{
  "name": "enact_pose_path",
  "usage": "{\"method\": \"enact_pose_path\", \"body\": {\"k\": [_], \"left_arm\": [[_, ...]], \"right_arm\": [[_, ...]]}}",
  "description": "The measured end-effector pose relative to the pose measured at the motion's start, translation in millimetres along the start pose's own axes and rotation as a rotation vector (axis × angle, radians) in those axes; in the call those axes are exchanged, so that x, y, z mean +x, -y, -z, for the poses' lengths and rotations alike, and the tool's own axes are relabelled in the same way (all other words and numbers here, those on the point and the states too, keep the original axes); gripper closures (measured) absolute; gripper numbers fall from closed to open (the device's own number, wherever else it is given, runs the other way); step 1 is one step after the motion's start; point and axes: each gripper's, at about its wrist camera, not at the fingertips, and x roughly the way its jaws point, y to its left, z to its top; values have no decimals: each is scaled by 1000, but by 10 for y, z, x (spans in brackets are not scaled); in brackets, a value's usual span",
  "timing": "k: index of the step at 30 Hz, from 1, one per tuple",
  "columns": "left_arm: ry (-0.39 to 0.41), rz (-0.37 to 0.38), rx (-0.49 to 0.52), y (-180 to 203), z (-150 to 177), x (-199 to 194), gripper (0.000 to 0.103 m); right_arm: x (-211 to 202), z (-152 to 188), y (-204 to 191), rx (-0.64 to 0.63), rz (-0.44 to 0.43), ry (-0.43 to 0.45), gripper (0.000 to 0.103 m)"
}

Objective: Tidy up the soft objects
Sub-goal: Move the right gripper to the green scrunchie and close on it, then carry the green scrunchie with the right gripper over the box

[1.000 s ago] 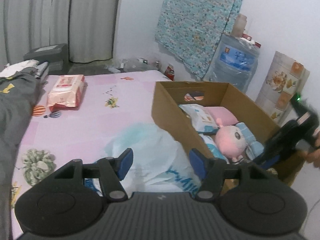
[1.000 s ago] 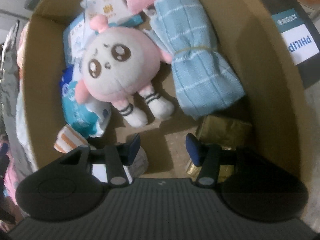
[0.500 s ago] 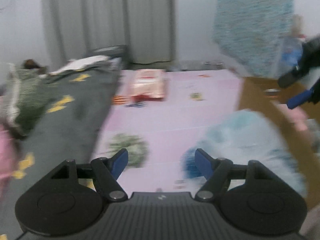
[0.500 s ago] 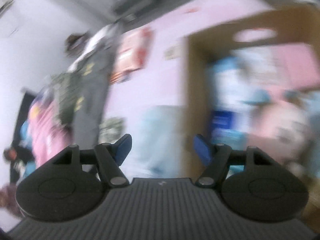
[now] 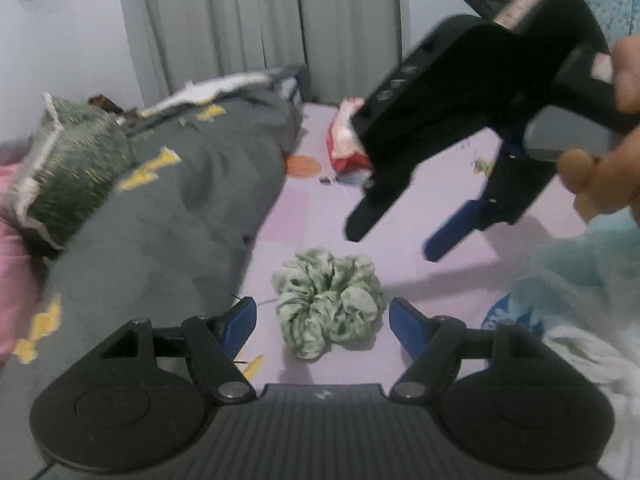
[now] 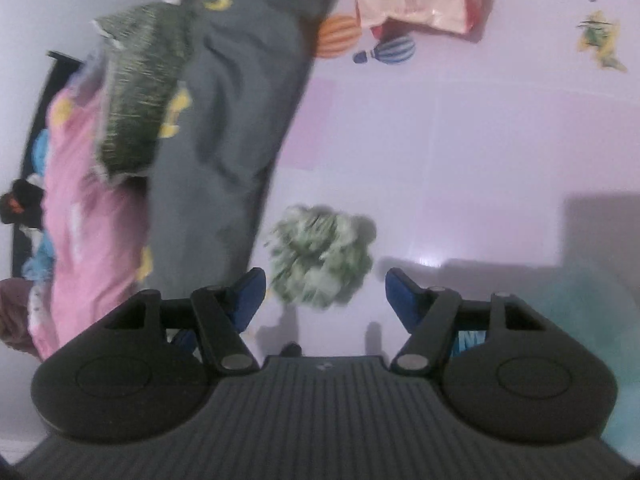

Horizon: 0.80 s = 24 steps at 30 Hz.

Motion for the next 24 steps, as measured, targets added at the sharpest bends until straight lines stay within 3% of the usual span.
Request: {"method": "enact_pose_path", "body": {"k": [7, 10, 11, 14, 17, 24], "left_arm": [[-97, 3, -46, -61, 13, 434, 36], [-86, -5, -45, -66, 32, 458, 44], [-84, -4, -40, -63, 34, 447, 51], [-79, 6, -42, -73, 49, 423, 69], [-67, 18, -54, -96, 23, 339, 75], [34, 71, -17, 64, -119, -267, 75]], "right_arm": [[397, -203, 46, -26, 13, -14, 53], [573, -186, 45, -34, 0, -47, 66], [597, -178, 45, -36, -10, -55, 74], [612, -156, 40, -42, -21, -57, 86], [560, -136, 45, -34, -42, -42, 90], [6, 105, -20, -56, -91, 23, 91]]}}
